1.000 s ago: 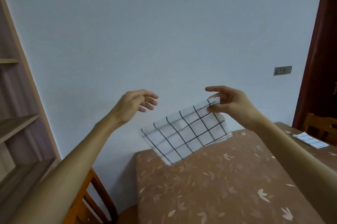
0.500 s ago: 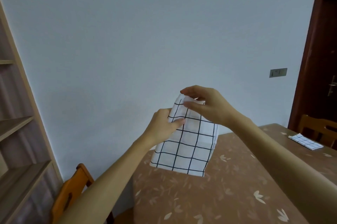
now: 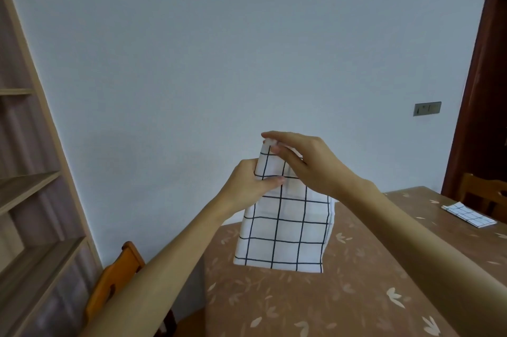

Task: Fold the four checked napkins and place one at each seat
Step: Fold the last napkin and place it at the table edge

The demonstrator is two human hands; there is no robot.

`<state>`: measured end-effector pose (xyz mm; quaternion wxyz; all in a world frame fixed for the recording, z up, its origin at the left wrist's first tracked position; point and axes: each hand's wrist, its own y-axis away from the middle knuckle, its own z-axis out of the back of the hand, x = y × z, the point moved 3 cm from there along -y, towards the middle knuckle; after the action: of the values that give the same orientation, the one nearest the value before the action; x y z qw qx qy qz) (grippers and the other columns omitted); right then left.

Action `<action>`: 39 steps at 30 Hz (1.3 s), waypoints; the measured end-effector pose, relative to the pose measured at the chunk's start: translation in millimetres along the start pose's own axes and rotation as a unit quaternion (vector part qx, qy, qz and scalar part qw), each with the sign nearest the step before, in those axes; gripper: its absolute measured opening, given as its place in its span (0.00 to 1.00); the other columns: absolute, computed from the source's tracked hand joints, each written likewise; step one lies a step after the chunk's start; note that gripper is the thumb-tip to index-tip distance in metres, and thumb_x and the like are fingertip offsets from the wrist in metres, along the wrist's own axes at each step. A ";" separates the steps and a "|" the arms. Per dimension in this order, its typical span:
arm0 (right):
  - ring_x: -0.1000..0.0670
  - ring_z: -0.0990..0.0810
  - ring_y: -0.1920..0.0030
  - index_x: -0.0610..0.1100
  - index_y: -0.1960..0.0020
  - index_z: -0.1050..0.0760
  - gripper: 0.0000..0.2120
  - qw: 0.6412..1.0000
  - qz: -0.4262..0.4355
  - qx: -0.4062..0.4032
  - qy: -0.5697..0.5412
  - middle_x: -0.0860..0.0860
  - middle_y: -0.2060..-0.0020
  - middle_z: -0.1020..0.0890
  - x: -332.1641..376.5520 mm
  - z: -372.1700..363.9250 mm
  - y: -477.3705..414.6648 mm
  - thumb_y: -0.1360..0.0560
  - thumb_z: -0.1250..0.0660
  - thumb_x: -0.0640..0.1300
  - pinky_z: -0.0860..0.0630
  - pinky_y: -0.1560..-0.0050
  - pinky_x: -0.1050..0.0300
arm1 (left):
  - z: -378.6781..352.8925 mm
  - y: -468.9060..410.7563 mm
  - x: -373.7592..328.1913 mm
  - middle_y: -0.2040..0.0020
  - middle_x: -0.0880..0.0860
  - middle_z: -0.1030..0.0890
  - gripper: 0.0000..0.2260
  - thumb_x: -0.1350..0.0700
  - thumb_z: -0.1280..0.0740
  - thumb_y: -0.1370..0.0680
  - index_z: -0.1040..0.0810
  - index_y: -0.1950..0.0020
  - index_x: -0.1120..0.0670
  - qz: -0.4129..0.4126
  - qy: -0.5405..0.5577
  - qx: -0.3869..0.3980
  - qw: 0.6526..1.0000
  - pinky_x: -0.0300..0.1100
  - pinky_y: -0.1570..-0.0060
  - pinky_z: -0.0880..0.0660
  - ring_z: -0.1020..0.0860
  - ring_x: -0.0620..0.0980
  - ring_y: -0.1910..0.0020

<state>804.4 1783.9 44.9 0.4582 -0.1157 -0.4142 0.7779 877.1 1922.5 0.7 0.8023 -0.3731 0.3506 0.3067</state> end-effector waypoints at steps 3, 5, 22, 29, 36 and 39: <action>0.51 0.18 0.44 0.43 0.34 0.22 0.14 1.000 0.019 -0.001 0.015 0.51 0.44 0.15 1.6 -4.4 -1.9 0.16 0.40 0.43 0.24 0.43 0.55 | 0.4 0.3 -0.6 0.52 0.63 0.16 0.10 0.51 0.29 0.22 0.17 0.49 0.57 -0.010 -0.006 -0.002 1.000 0.57 0.48 0.21 0.18 0.60 0.52; 0.52 0.18 0.43 0.44 0.33 0.23 0.15 0.999 0.027 0.003 0.018 0.52 0.43 0.15 1.5 -8.0 -1.1 0.17 0.40 0.44 0.24 0.42 0.58 | 0.2 1.1 -3.5 0.53 0.64 0.17 0.07 0.51 0.30 0.21 0.16 0.51 0.54 -0.018 -0.008 0.002 1.000 0.52 0.55 0.24 0.20 0.56 0.58; 0.49 0.27 0.33 0.47 0.26 0.33 0.37 0.978 -0.177 -0.108 0.019 0.50 0.33 0.24 -22.5 6.4 14.2 0.29 0.25 0.59 0.31 0.31 0.46 | 10.7 1.6 -0.5 0.48 0.45 0.13 0.11 0.55 0.27 0.22 0.17 0.40 0.50 -0.052 0.092 -0.056 0.993 0.35 0.47 0.20 0.16 0.41 0.48; 0.50 0.14 0.48 0.44 0.36 0.22 0.26 0.884 -0.369 0.081 -0.274 0.50 0.47 0.14 -49.6 -0.2 48.7 0.32 0.21 0.47 0.19 0.44 0.51 | 41.1 -7.1 4.0 0.50 0.49 0.12 0.07 0.57 0.25 0.24 0.16 0.46 0.54 -0.020 0.192 -0.115 0.974 0.38 0.54 0.19 0.14 0.46 0.50; 0.46 0.13 0.51 0.39 0.48 0.16 0.09 0.886 -0.307 0.003 -0.347 0.45 0.53 0.12 -48.8 -7.8 56.5 0.28 0.25 0.39 0.17 0.52 0.52 | 45.4 1.4 12.6 0.47 0.47 0.13 0.12 0.51 0.25 0.25 0.18 0.43 0.49 0.033 0.135 -0.024 0.990 0.42 0.50 0.18 0.15 0.46 0.47; 0.43 0.13 0.52 0.40 0.48 0.16 0.09 0.883 -0.314 -0.026 -0.347 0.44 0.53 0.12 -51.5 -6.5 57.7 0.28 0.24 0.40 0.16 0.50 0.45 | 40.6 11.4 21.2 0.48 0.54 0.13 0.13 0.56 0.25 0.25 0.20 0.42 0.54 0.055 0.082 0.039 0.994 0.45 0.56 0.16 0.14 0.51 0.51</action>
<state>801.0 1732.1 -12.8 0.5018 0.2862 -0.5811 0.5732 894.0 1966.5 -1.1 0.7671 -0.3453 0.4468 0.3045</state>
